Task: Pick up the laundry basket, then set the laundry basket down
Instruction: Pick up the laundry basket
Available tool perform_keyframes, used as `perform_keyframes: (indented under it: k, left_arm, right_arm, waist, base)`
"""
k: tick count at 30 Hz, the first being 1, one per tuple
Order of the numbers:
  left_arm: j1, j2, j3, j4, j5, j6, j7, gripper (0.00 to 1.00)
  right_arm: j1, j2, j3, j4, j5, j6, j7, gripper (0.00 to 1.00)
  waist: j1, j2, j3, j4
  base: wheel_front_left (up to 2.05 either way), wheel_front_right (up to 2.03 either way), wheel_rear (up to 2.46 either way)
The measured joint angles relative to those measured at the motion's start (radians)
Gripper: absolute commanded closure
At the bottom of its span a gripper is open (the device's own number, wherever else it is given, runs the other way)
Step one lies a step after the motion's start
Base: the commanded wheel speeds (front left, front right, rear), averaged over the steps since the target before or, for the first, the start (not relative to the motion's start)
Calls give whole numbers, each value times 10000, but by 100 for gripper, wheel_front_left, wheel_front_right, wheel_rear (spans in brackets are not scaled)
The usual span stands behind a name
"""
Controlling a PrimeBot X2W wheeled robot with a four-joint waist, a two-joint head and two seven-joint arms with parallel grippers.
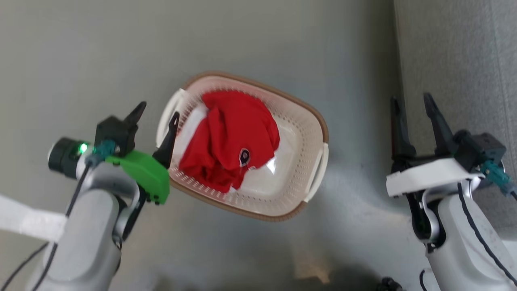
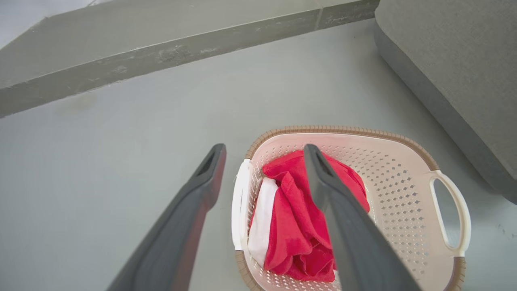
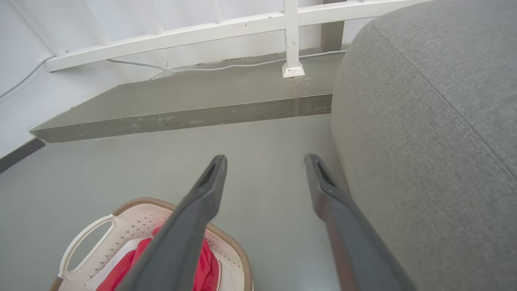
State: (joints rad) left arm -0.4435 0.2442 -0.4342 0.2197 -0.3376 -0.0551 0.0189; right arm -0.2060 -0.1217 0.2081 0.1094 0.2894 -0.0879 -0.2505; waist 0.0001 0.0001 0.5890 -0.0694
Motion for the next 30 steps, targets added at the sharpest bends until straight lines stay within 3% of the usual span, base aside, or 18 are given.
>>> perform_keyframes:
  k: [5, 21, 30]
  left_arm:
    - [-790, 132, -81, 543, -69, -328, 614, 0]
    - [-3143, 949, 134, 2472, -430, -606, 2372, 0]
    - [-3425, 1202, 343, 3774, -798, -639, 2638, 0]
  right_arm:
    - [-546, 140, 128, -77, -6, 105, 0, 0]
    - [-2289, 431, -31, -633, -113, 196, -42, 0]
    - [-2605, 579, -63, -614, -169, 280, -42, 0]
  waist:
    - [0, 0, 699, -246]
    - [0, -1, 2964, -1099]
    - [0, 0, 3789, -1600]
  base:
    - [0, 0, 0]
    - [0, 0, 0]
    - [0, 0, 0]
